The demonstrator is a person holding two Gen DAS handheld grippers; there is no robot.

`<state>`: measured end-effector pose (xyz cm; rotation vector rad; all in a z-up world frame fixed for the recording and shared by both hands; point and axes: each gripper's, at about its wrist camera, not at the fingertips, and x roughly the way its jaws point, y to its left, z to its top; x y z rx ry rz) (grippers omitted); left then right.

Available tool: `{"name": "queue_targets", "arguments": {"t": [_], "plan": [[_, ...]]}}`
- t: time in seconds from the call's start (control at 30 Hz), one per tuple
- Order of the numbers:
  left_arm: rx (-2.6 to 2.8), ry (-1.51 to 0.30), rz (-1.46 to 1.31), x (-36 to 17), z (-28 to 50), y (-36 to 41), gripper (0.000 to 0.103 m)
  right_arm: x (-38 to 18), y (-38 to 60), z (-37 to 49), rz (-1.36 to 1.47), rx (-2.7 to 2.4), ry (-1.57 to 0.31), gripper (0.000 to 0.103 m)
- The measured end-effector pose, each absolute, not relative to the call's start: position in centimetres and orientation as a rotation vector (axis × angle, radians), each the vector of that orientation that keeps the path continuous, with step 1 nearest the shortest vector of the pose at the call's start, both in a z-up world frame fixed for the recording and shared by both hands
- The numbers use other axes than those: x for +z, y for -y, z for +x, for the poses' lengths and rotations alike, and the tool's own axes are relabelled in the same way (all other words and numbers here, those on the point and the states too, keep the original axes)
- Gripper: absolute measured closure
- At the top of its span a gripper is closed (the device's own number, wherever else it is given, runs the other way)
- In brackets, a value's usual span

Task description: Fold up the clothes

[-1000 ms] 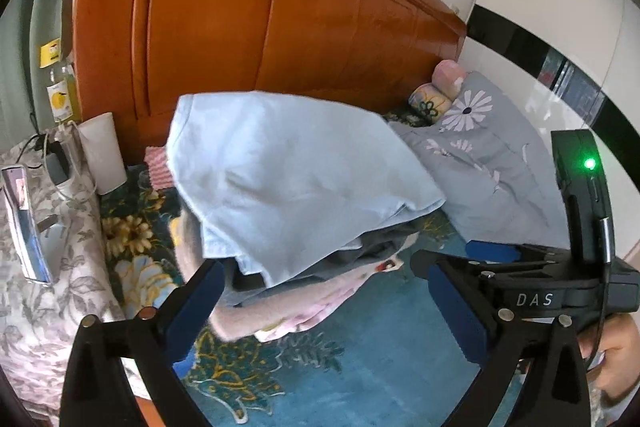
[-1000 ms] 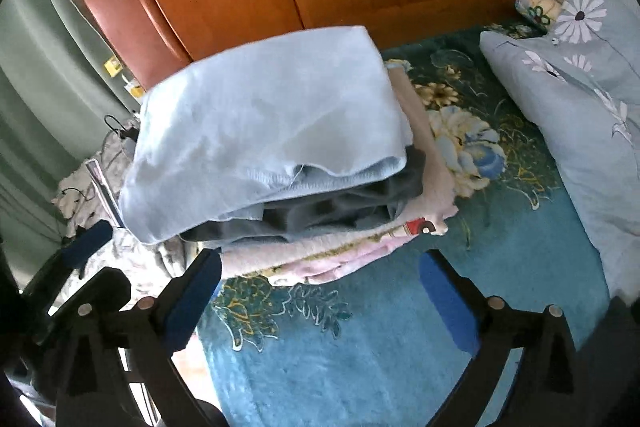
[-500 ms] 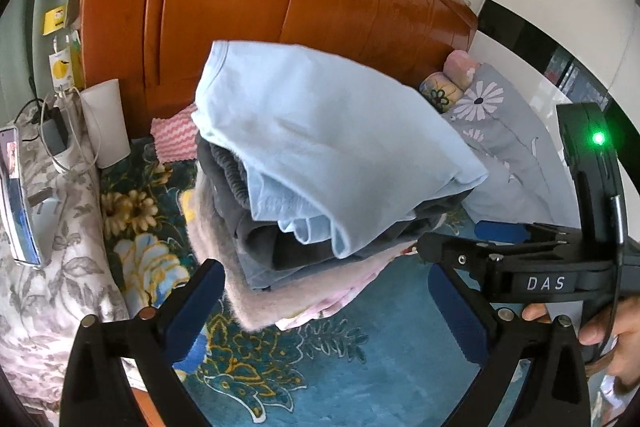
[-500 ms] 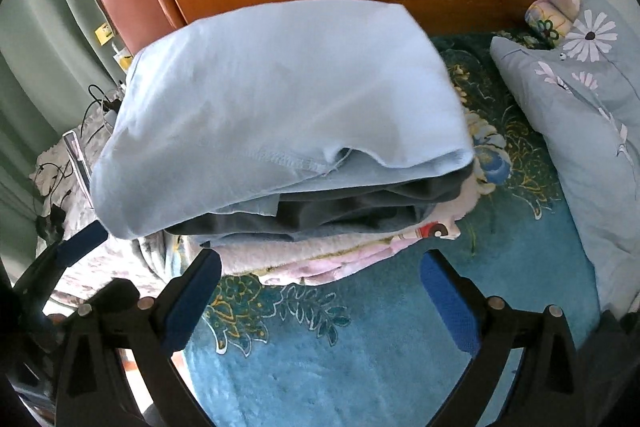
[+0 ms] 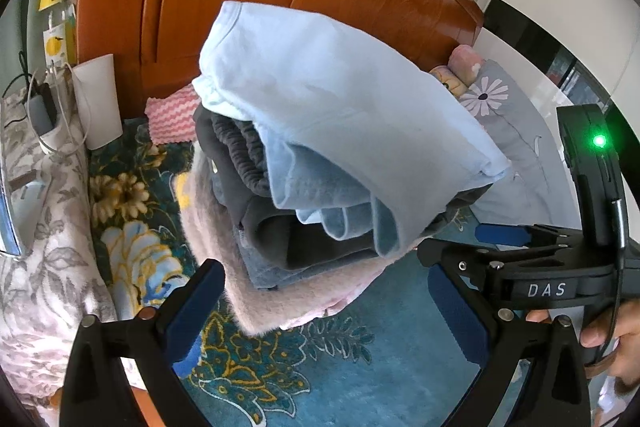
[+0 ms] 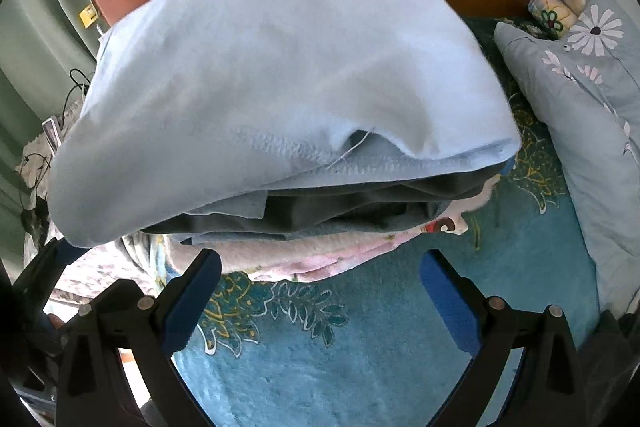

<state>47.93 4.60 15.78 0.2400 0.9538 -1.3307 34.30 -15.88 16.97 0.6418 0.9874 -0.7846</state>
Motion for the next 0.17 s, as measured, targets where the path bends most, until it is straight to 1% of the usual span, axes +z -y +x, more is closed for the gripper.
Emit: {"name": "queue_targets", "arguments": {"t": [0.17], "plan": [[-1.355, -0.968, 0.211, 15.38, 48.31, -4.58, 0.000, 16.62, 16.00, 34.41, 0.651, -0.783, -0.996, 0.003]]}}
